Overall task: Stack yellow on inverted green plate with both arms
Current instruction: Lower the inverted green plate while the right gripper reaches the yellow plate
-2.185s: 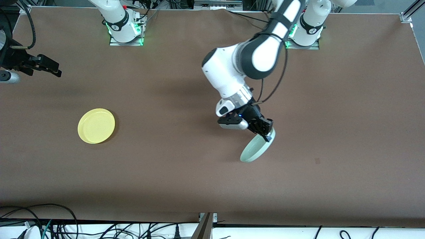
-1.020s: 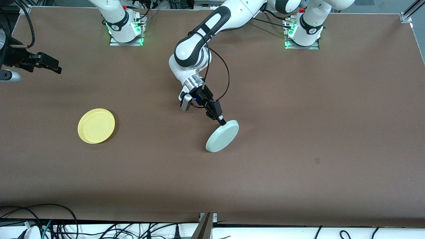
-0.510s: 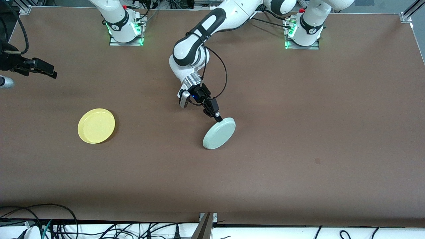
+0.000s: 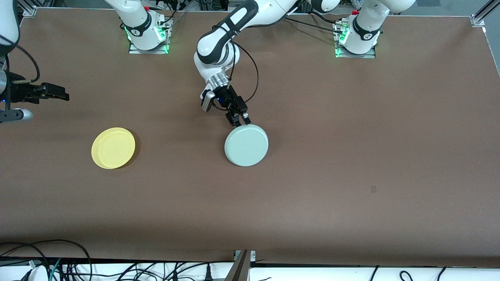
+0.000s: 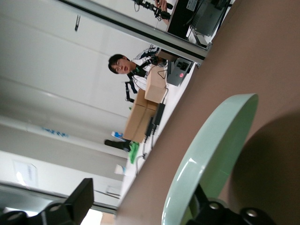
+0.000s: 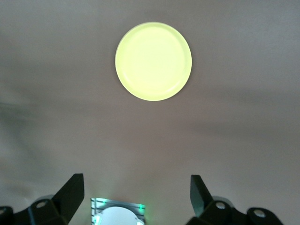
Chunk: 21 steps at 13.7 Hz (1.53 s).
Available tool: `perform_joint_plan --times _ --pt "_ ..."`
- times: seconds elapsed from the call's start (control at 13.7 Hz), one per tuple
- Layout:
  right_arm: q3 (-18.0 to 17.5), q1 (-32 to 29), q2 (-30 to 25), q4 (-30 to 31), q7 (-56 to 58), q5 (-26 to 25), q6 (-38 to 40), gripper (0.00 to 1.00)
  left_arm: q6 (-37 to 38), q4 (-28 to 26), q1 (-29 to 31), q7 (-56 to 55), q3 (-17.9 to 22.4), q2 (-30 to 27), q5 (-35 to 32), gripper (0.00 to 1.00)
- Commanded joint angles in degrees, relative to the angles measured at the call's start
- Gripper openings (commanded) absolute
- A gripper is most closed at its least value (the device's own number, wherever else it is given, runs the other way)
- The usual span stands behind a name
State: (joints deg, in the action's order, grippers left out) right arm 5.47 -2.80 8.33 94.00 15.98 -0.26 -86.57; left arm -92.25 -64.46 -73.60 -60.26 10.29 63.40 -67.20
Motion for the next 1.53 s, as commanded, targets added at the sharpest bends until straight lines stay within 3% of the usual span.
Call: perform_joint_plan --times 0.0,0.15,0.36,0.51,0.73,1.17,1.46 --pt "-0.3 -1.6 4.7 -1.4 4.4 0.8 0.3 1.0 -4.0 1.4 -0.3 -11.5 -1.7 0.9 2.5 1.0" --pt "-0.3 -3.7 8.3 -2.1 9.2 1.8 -0.7 1.0 -11.0 1.2 0.2 -18.4 -1.9 0.8 3.3 1.0" --pt "-0.3 -7.7 14.6 -3.6 15.4 10.5 -1.4 1.0 -18.6 1.3 1.7 -21.0 -1.9 0.5 4.8 1.0" --pt "-0.3 -10.0 20.9 -8.4 22.3 14.7 -1.5 1.0 -25.4 1.3 3.1 -28.0 -1.9 0.3 5.0 1.0" --pt "-0.3 -10.6 28.0 -14.5 27.0 15.4 -5.2 1.0 -33.4 2.0 5.8 -31.8 -1.9 0.2 8.7 1.0" --pt "-0.5 -11.6 32.8 -12.5 30.8 17.2 -17.3 1.0 -39.8 2.2 13.7 -25.5 -3.3 -4.7 35.3 1.0" --pt "-0.7 -11.5 33.2 -7.6 30.8 17.2 -24.4 0.91 -39.1 2.0 19.9 -15.2 -4.1 -11.9 55.8 1.0"
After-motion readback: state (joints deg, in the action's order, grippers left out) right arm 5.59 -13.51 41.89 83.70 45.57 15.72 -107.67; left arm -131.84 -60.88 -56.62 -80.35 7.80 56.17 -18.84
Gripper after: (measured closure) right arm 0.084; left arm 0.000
